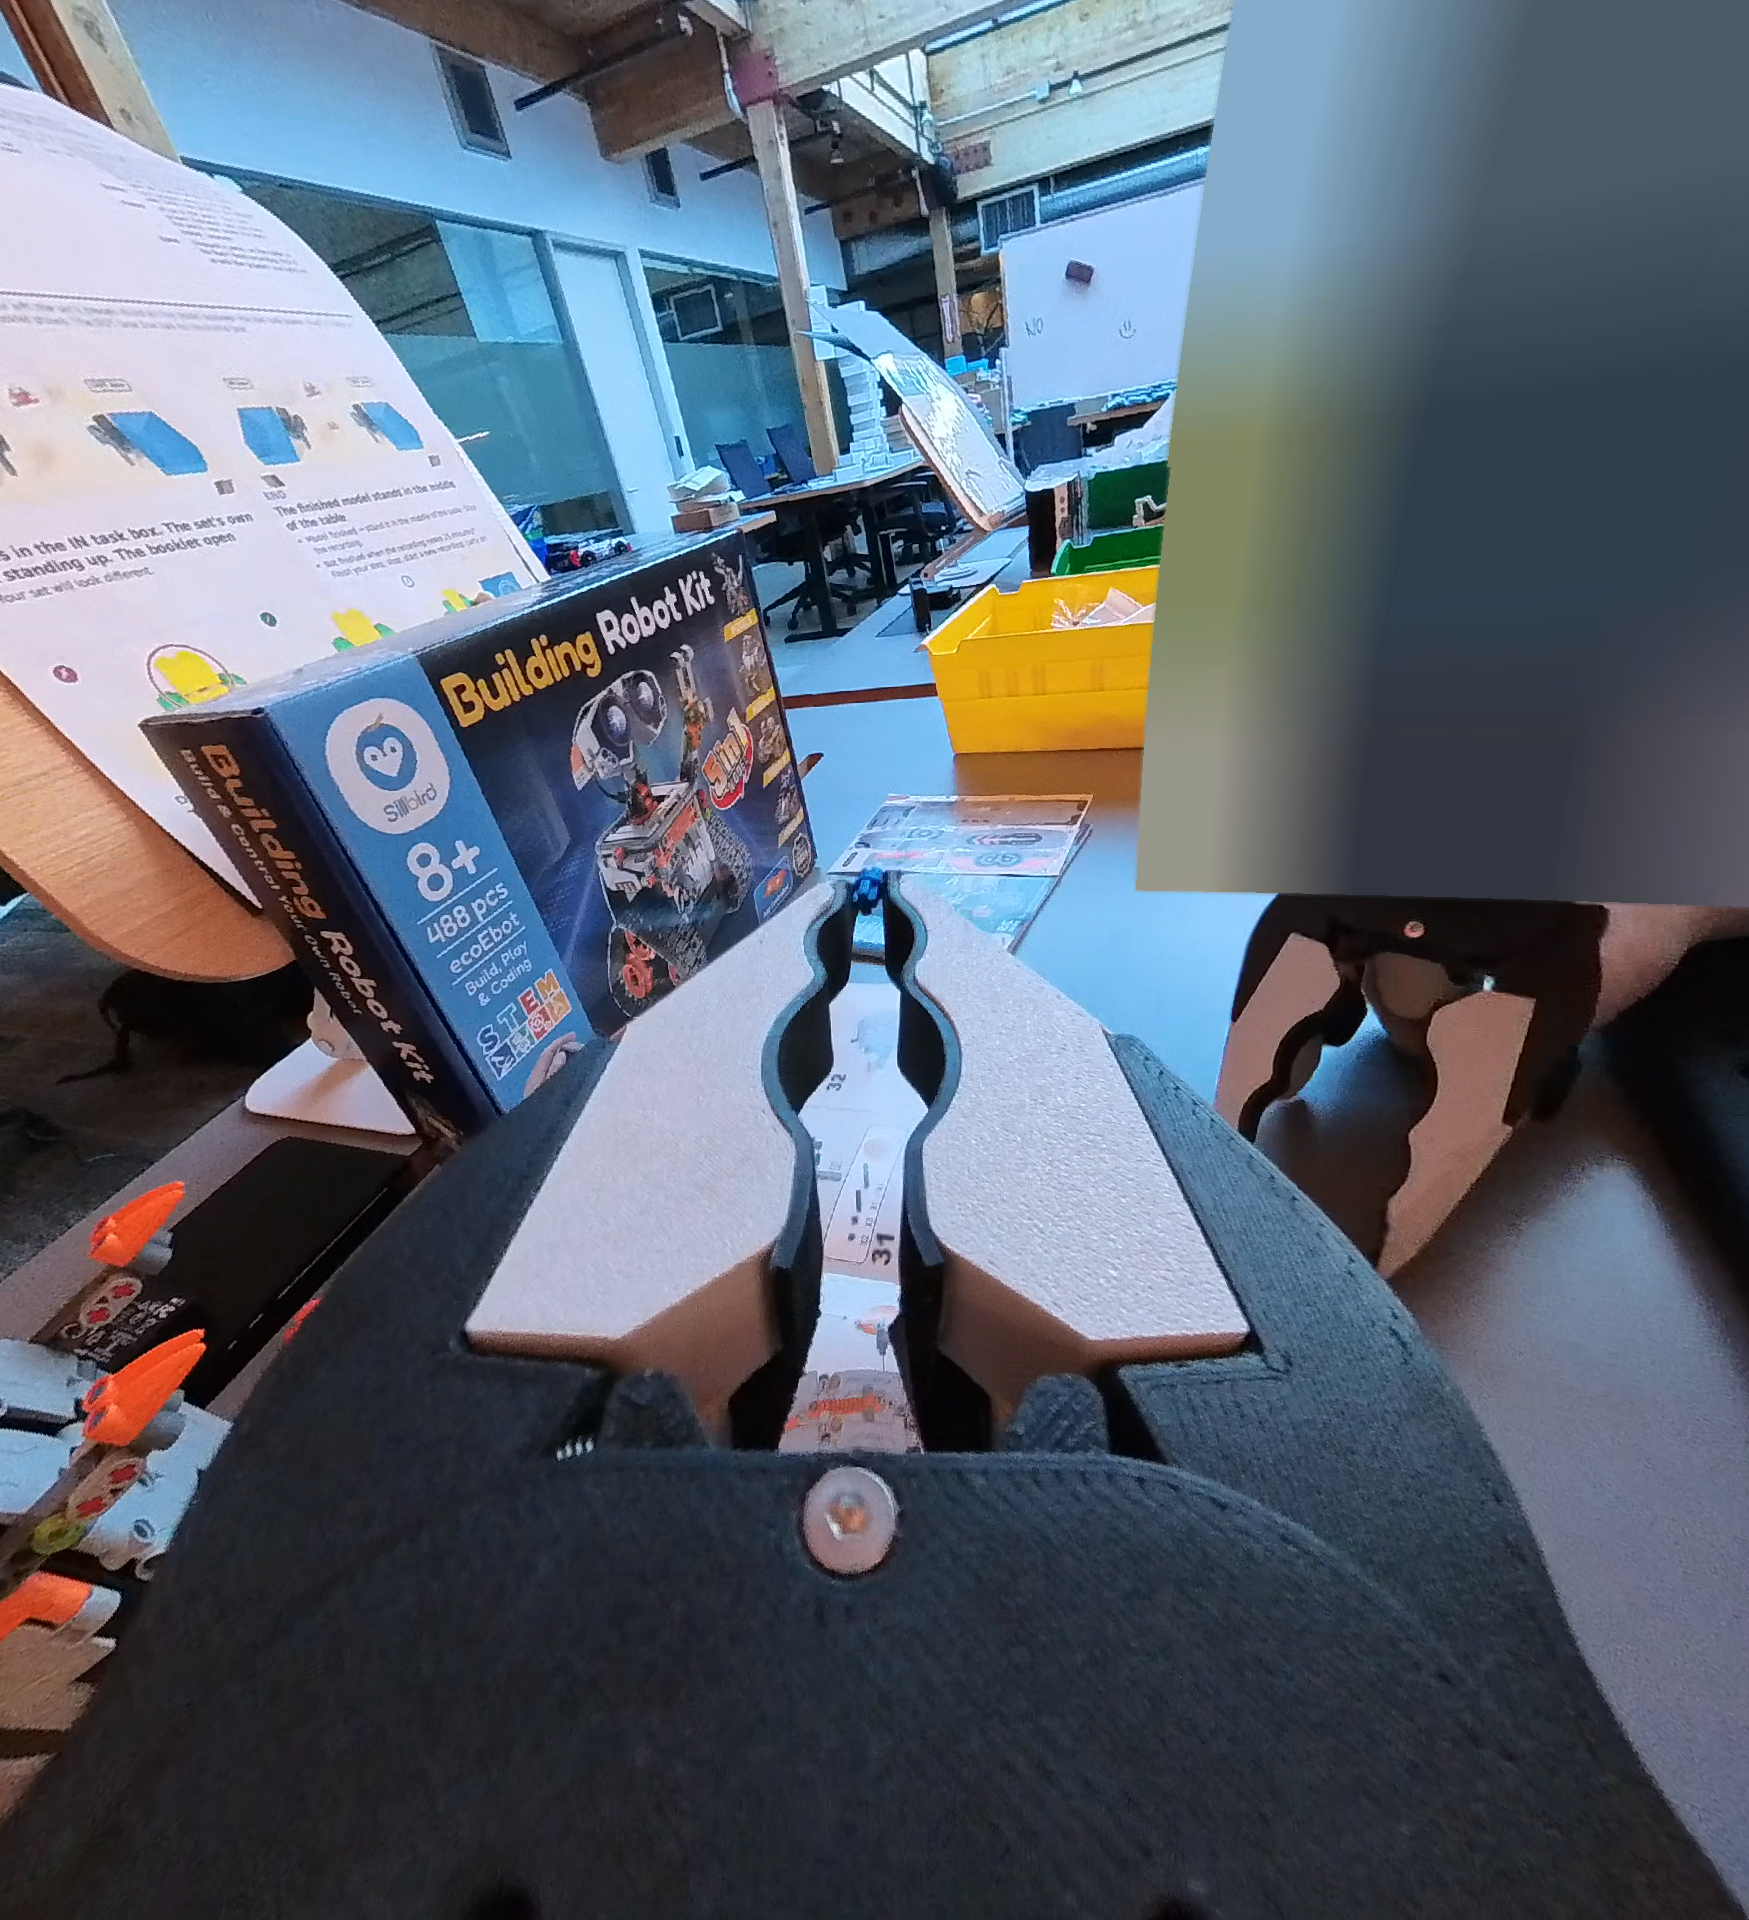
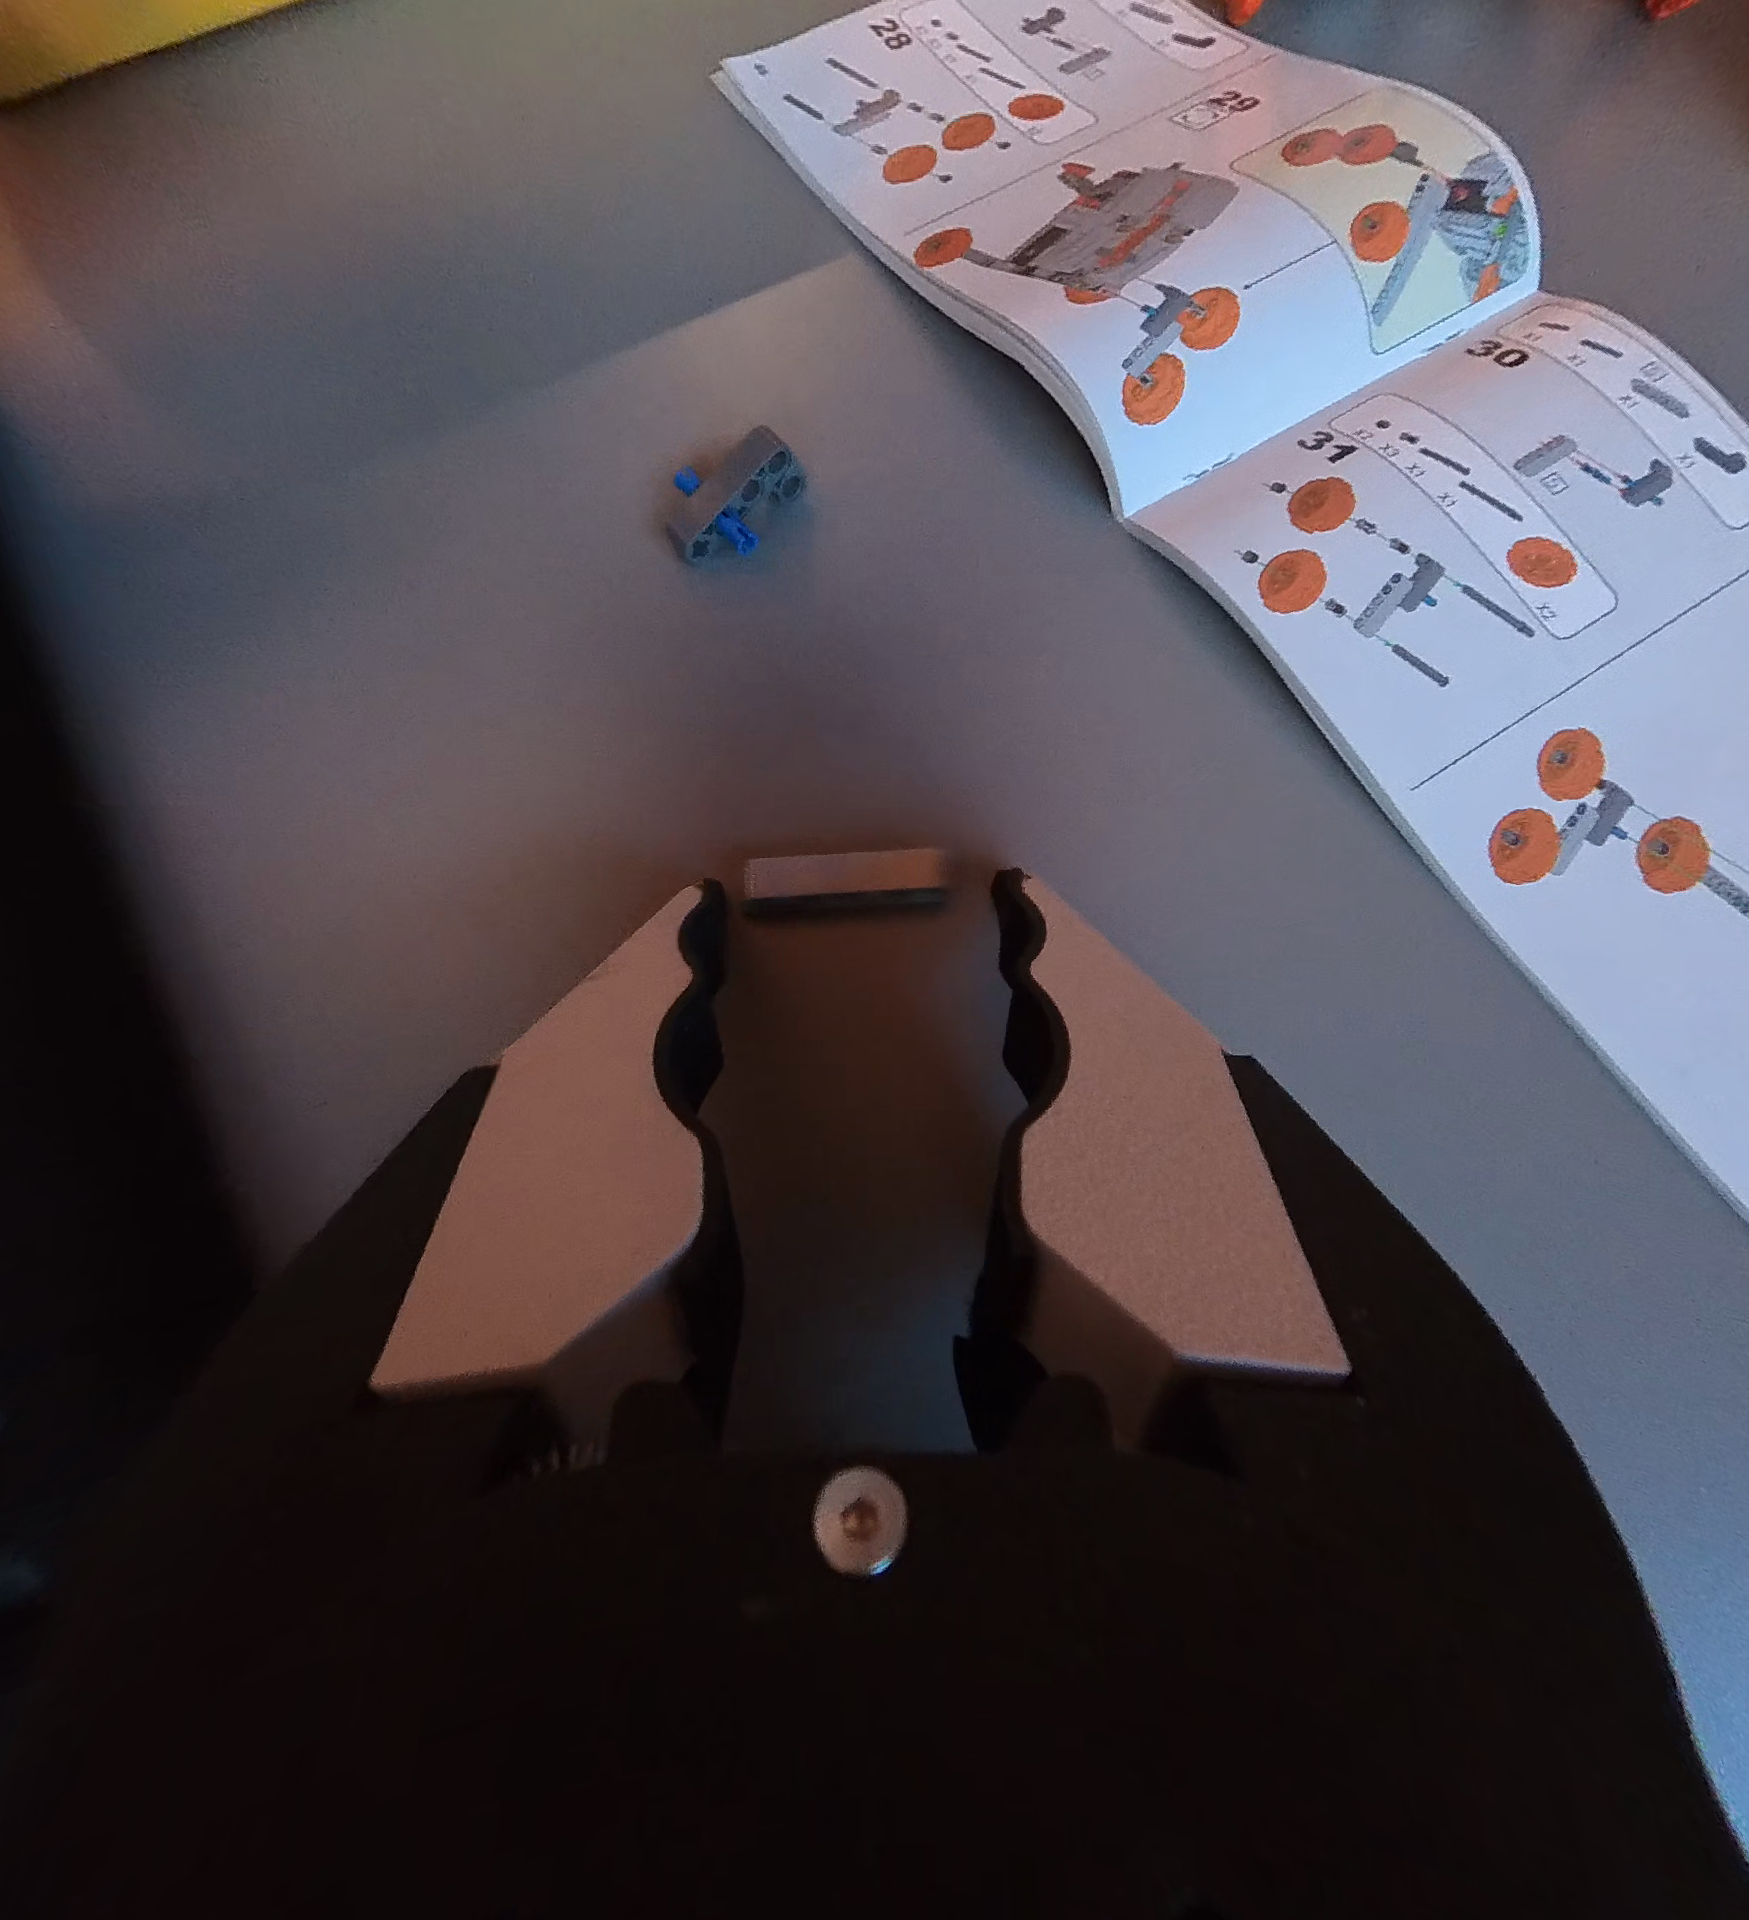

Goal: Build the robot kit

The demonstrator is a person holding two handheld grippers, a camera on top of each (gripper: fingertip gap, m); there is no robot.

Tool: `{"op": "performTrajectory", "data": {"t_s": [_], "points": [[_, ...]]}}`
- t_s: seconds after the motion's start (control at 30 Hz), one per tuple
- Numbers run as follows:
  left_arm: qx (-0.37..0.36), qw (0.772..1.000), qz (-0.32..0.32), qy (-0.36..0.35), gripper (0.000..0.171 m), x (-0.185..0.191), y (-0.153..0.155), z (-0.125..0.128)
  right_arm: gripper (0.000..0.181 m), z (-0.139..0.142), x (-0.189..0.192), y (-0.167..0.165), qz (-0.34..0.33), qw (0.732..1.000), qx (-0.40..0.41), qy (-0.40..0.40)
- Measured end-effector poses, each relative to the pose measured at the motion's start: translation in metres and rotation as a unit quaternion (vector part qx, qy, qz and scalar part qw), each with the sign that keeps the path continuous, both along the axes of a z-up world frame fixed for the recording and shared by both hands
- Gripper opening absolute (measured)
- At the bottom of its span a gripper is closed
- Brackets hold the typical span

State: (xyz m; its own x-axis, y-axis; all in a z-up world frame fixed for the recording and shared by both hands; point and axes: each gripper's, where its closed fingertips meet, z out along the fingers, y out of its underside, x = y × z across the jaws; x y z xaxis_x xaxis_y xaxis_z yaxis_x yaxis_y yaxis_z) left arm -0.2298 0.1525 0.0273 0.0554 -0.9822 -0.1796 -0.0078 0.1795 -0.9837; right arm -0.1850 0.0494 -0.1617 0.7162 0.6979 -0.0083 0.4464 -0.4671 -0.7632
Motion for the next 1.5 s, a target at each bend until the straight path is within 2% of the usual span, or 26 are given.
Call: {"op": "performTrajectory", "data": {"t_s": [0.3, 0.5, 0.67, 0.93, 1.5], "points": [[0.000, 1.000, 0.014, 0.017, 0.003, -0.003, 0.005, -0.006, 0.045, 0.000, -0.002, -0.001, 0.003, 1.000, -0.004, 0.005], [-0.006, 0.999, 0.040, 0.020, 0.002, -0.013, 0.017, -0.009, 0.050, 0.000, -0.006, -0.002, -0.006, 1.000, -0.003, 0.003], [-0.004, 0.997, 0.071, 0.014, 0.002, -0.028, 0.026, -0.004, 0.041, 0.000, -0.006, -0.001, -0.007, 1.000, -0.007, 0.008], [-0.002, 0.995, 0.102, 0.008, 0.002, -0.044, 0.034, 0.000, 0.041, 0.000, -0.006, -0.001, 0.012, 1.000, -0.005, 0.005], [-0.008, 0.997, 0.081, 0.008, 0.002, -0.034, 0.030, 0.000, 0.046, -0.001, -0.007, -0.004, 0.037, 0.999, -0.006, 0.005]]}}
